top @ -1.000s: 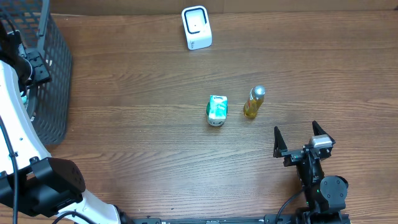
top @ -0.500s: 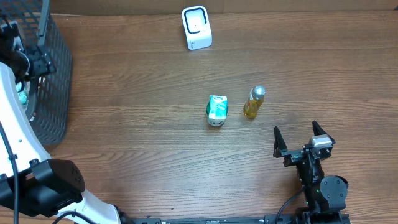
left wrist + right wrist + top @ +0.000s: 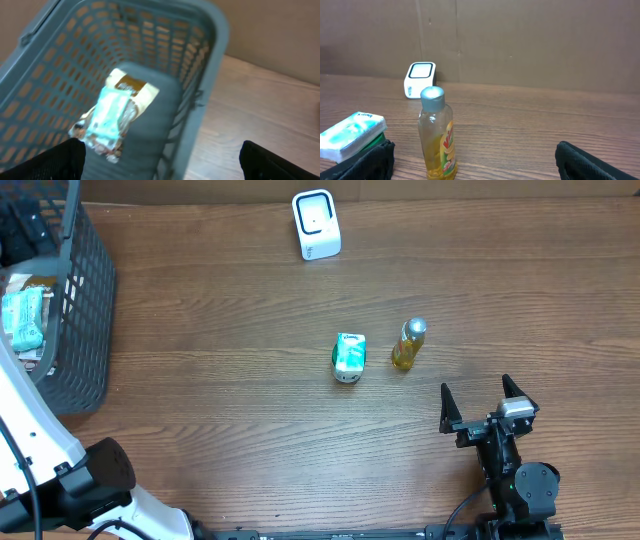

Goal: Scan the item barcode

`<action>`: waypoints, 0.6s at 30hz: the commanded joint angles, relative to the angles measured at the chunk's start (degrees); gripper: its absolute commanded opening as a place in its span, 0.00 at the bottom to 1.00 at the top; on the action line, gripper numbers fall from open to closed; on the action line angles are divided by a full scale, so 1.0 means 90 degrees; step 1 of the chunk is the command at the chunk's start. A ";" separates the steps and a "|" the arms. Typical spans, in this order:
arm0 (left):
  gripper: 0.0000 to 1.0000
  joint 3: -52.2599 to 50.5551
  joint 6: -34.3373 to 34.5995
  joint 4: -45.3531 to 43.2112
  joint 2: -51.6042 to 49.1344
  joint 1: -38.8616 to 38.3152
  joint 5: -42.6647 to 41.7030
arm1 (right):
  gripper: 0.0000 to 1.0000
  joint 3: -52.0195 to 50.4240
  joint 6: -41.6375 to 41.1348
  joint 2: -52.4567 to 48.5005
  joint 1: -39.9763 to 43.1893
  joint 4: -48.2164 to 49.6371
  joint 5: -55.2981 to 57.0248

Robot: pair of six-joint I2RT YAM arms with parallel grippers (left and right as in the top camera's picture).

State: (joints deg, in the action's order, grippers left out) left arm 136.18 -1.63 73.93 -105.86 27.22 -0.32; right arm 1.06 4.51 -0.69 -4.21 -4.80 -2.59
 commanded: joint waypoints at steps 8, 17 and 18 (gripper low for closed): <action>1.00 0.0090 0.0061 0.0138 0.0061 0.0092 0.0245 | 1.00 -0.0068 0.0005 0.0007 0.0007 0.0017 -0.0010; 1.00 0.0090 0.0061 0.0138 0.0061 0.0092 0.0245 | 1.00 -0.0068 0.0005 0.0007 0.0007 0.0017 -0.0010; 1.00 0.0090 0.0061 0.0138 0.0061 0.0092 0.0245 | 1.00 -0.0068 0.0005 0.0007 0.0007 0.0017 -0.0010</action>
